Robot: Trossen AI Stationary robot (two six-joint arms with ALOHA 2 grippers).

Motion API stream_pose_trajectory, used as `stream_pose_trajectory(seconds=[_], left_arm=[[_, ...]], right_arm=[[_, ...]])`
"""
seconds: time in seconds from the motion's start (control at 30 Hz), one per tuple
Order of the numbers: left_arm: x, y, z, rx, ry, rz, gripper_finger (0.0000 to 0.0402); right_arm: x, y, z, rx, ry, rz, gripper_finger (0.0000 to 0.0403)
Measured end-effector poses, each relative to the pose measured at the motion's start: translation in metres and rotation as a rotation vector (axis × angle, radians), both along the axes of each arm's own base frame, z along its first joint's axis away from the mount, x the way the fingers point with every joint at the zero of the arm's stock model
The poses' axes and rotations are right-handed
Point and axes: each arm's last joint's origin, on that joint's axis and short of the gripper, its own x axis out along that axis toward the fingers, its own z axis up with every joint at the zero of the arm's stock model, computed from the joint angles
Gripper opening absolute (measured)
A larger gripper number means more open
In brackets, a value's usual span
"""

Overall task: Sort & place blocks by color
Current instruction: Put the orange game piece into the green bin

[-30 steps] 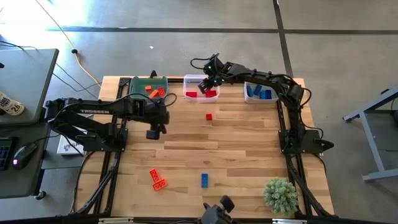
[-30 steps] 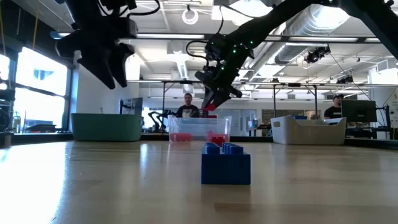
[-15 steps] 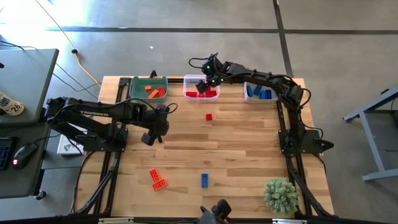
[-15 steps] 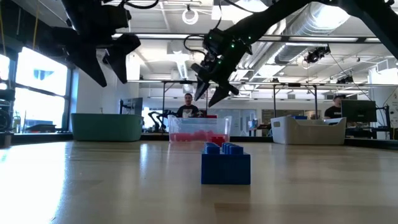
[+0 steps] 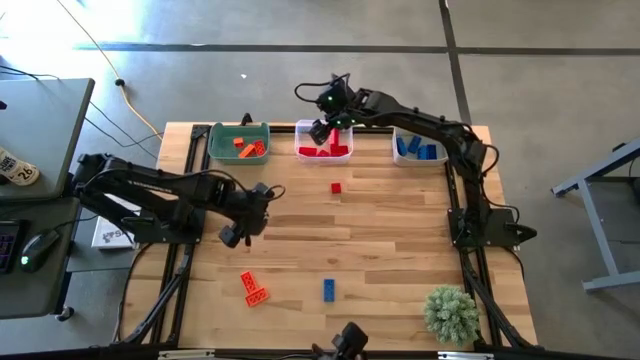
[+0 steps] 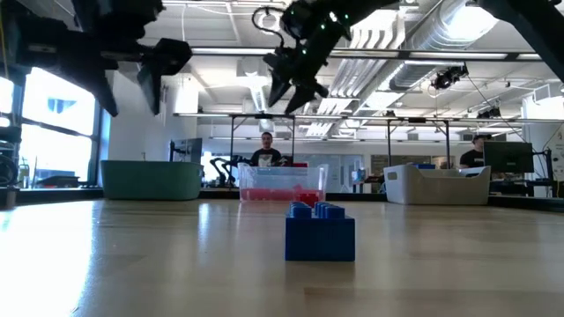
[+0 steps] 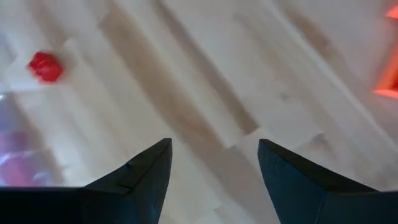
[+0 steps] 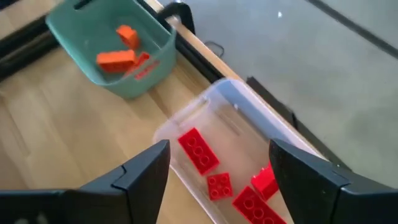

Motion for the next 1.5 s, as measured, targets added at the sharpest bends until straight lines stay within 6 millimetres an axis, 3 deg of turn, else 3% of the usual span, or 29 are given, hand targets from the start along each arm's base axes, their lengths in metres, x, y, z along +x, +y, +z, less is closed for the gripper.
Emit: stream_pose_trajectory(seconds=[0.27, 0.7, 1.0, 1.5], left_arm=[[-0.008, -0.029, -0.016, -0.019, 0.06, -0.138, 0.0225], [-0.017, -0.084, -0.025, -0.061, 0.077, -0.277, 0.0225], [-0.009, -0.118, -0.05, -0.055, 0.117, -0.355, 0.0225], [0.003, -0.141, -0.103, 0.04, 0.25, -0.318, 0.0225]], right_arm=[[0.01, 0.024, 0.023, -0.029, -0.03, 0.047, 0.0259], [0.021, 0.052, 0.022, 0.042, -0.052, 0.052, 0.0259], [0.028, 0.073, 0.022, 0.052, -0.053, 0.049, 0.0259], [0.031, 0.083, 0.021, 0.083, -0.062, 0.038, 0.0259]])
